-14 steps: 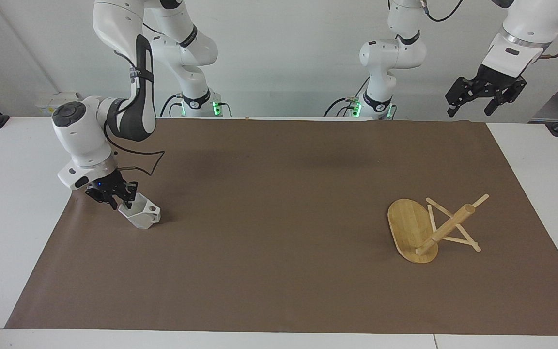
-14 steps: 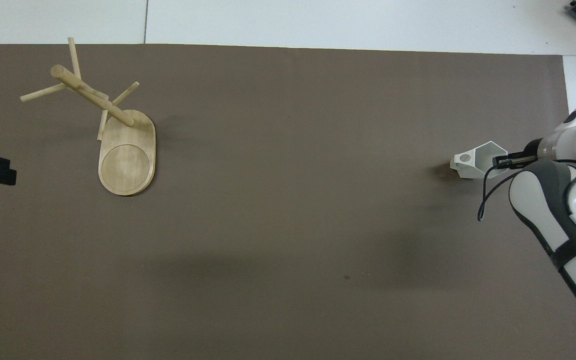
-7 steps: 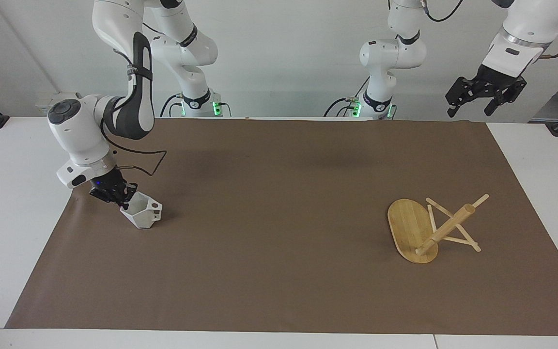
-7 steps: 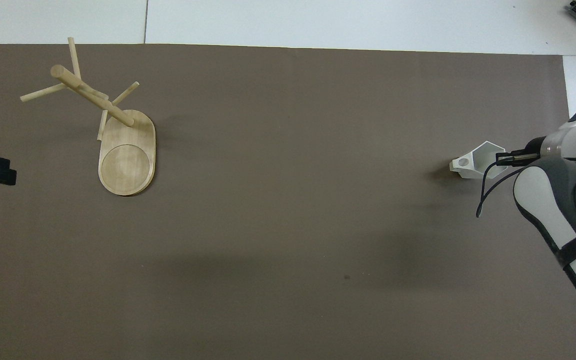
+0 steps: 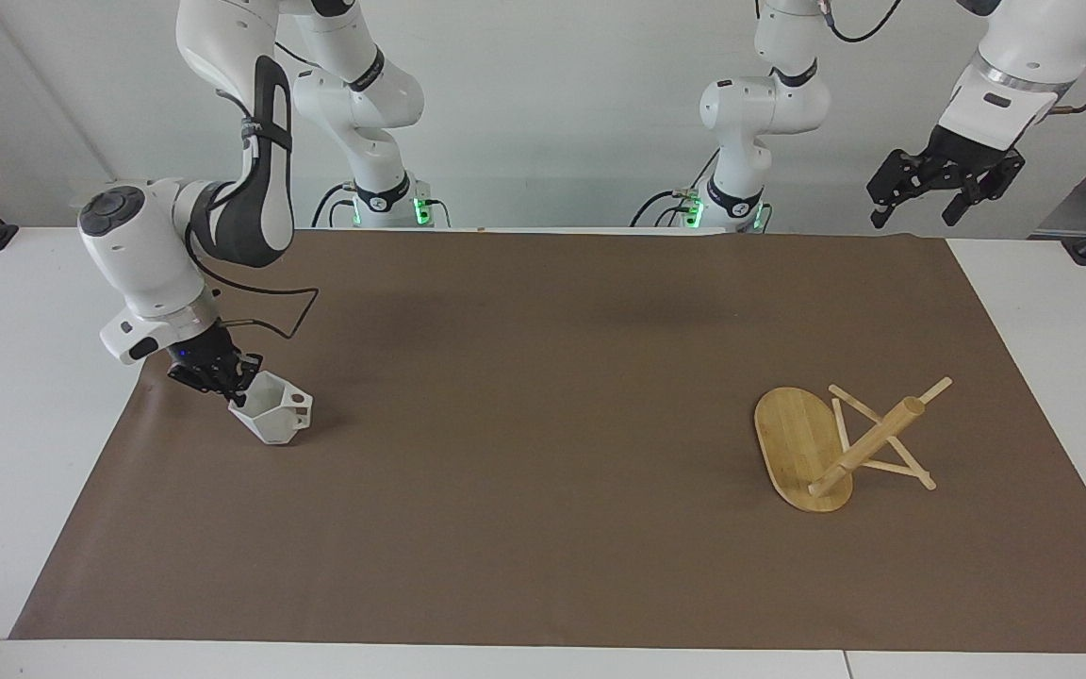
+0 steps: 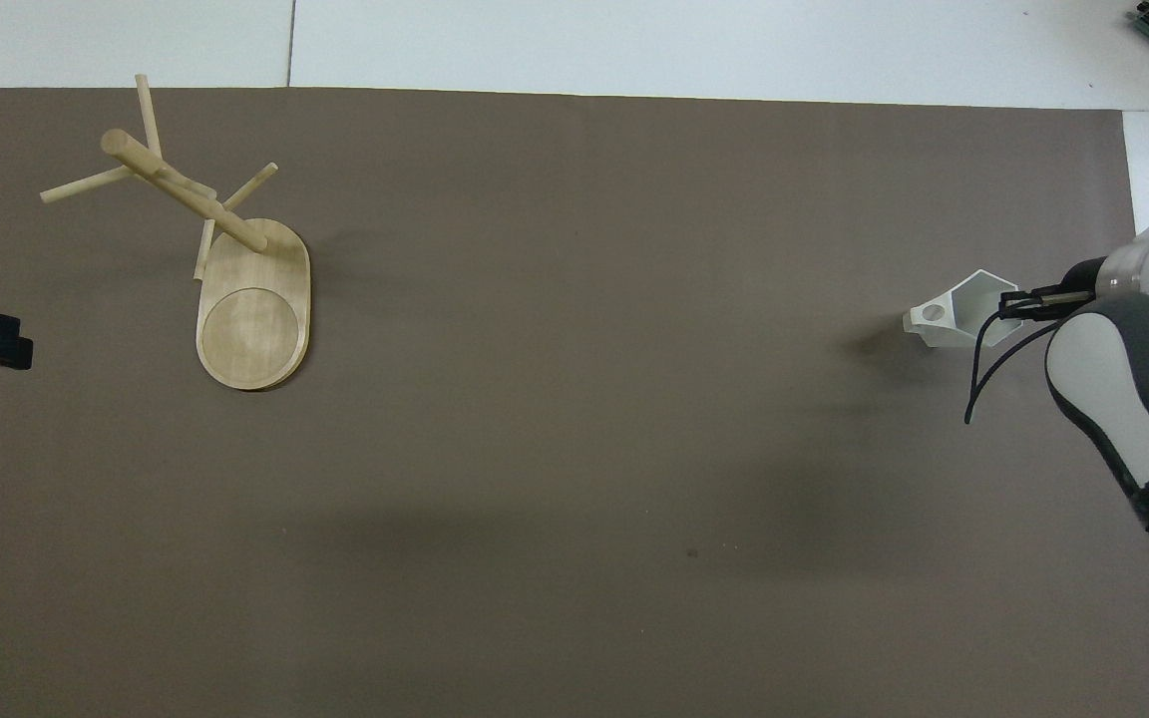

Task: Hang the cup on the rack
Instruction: 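Carry the white cup with the right gripper toward the wooden mug tree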

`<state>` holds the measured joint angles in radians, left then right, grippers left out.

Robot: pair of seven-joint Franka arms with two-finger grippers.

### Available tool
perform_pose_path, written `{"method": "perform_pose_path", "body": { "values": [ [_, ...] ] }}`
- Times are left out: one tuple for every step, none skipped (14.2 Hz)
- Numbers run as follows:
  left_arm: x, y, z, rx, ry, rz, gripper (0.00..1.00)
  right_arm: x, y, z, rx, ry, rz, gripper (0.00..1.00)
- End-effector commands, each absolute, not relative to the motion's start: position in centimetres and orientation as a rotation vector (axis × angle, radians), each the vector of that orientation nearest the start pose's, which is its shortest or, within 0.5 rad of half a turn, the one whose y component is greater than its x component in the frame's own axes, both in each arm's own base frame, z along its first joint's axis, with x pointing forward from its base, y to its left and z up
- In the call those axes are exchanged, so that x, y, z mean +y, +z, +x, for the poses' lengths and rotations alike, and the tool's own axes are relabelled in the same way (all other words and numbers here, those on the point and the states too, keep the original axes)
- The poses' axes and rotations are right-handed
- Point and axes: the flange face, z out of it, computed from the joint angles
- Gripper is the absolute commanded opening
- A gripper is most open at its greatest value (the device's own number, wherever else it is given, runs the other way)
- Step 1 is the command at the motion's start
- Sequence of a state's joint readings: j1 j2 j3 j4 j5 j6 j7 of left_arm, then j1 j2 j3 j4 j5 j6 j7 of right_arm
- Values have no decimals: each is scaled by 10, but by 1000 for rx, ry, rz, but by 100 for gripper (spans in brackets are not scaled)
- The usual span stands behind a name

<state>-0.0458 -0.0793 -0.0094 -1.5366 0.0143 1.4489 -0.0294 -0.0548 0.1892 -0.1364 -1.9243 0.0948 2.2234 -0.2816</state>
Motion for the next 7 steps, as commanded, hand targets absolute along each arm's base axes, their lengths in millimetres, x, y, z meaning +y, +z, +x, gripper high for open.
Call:
{"method": "perform_pose_path", "body": {
  "values": [
    [-24,675,509,44,17,-3141,100,-104,437,609,-7,-157,-3084,0],
    [-23,675,509,41,17,-3141,100,-101,448,611,31,-141,-3081,0],
    [-24,675,509,44,15,-3141,100,-99,457,612,69,-121,-3075,0],
    [-23,675,509,41,14,-3141,100,-95,467,613,85,-110,-3073,0],
    [-23,675,509,41,17,-3141,100,-91,478,613,96,-109,-3070,0],
    [-24,675,509,44,17,-3141,100,-82,486,613,92,-94,-3066,0],
    [-24,675,509,44,15,-3141,100,-70,495,614,66,-88,-3061,0]
  ]
}}
